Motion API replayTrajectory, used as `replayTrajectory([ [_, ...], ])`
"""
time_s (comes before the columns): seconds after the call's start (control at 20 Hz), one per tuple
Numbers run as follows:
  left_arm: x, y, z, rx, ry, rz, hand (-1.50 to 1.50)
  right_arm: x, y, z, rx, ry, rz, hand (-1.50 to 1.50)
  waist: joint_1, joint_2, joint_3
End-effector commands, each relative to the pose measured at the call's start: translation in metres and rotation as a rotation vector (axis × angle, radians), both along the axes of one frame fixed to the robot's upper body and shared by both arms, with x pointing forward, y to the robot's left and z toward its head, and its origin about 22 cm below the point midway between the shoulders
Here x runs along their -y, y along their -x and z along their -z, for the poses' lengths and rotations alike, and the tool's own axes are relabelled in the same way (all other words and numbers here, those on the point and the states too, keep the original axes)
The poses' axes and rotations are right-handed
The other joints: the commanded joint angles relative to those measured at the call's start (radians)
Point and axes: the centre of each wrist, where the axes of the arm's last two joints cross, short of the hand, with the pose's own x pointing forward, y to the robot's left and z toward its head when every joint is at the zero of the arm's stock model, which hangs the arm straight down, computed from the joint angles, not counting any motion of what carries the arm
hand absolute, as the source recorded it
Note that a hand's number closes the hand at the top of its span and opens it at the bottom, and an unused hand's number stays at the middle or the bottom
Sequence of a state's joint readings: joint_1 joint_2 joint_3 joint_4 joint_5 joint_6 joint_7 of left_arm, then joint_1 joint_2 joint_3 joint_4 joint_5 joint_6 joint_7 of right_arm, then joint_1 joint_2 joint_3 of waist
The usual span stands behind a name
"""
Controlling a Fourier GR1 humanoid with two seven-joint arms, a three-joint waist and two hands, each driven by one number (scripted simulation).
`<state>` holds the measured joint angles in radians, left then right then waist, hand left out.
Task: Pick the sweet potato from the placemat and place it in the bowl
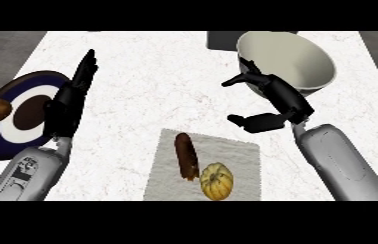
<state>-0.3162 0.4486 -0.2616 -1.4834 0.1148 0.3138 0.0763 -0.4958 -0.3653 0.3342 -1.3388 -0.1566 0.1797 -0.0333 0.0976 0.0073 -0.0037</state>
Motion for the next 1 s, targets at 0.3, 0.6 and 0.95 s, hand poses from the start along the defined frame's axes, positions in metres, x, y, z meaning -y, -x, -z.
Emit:
replayTrajectory([
  [0.3, -0.004, 0.004, 0.010, -0.015, 0.014, -0.100, 0.00, -0.076, -0.030, -0.077, 0.175, 0.397, -0.501, -1.50, -0.058, -0.004, 0.002],
  [0.6, -0.016, 0.008, 0.000, -0.006, -0.005, -0.083, 0.00, -0.148, -0.019, -0.089, 0.231, 0.713, -0.625, -1.50, -0.056, -0.007, 0.002],
  [0.95, -0.019, 0.008, -0.003, -0.004, -0.006, -0.105, 0.00, -0.224, 0.004, -0.079, 0.207, 0.952, -0.754, -1.50, -0.073, -0.006, 0.003],
])
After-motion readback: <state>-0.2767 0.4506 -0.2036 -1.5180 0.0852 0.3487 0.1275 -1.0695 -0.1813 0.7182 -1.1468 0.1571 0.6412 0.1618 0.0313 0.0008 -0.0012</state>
